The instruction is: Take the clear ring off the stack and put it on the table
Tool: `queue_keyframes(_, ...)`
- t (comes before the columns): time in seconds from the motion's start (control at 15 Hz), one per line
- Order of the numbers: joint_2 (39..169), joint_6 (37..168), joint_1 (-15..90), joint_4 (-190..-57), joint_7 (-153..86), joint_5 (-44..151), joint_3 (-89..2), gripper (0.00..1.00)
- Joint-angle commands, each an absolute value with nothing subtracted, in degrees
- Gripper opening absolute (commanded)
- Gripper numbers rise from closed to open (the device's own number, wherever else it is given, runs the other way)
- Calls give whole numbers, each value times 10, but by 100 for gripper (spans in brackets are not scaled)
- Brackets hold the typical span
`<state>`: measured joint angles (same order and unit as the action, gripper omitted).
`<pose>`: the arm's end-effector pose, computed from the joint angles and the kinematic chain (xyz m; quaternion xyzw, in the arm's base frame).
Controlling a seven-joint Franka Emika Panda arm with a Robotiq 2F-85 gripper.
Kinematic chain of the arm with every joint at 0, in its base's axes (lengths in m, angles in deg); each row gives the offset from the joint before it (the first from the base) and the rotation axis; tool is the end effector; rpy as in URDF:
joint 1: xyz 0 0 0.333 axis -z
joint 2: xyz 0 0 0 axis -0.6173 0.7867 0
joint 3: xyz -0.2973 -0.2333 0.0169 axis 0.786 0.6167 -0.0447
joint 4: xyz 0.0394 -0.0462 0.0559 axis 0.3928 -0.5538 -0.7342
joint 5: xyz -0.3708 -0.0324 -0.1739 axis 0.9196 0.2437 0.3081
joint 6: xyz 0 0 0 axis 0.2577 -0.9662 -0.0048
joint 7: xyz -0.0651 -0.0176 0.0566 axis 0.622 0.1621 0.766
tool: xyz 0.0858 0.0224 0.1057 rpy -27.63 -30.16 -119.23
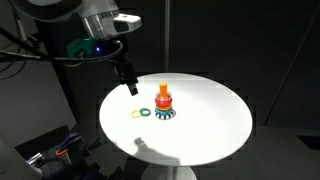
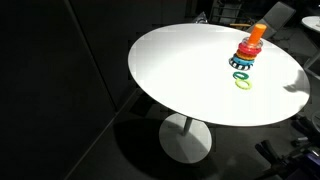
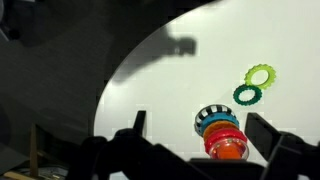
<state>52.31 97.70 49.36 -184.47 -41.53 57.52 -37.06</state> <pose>0.3300 -0.1370 0.4479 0.9894 -0.1100 0.0930 0.0206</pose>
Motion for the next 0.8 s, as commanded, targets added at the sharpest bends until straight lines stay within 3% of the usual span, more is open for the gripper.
queue_keyframes(0.0,585,996,483,-1800,-431,558,-363,100)
queue_keyframes(0.73,729,1027,443,-1711,-470,500,-368,100)
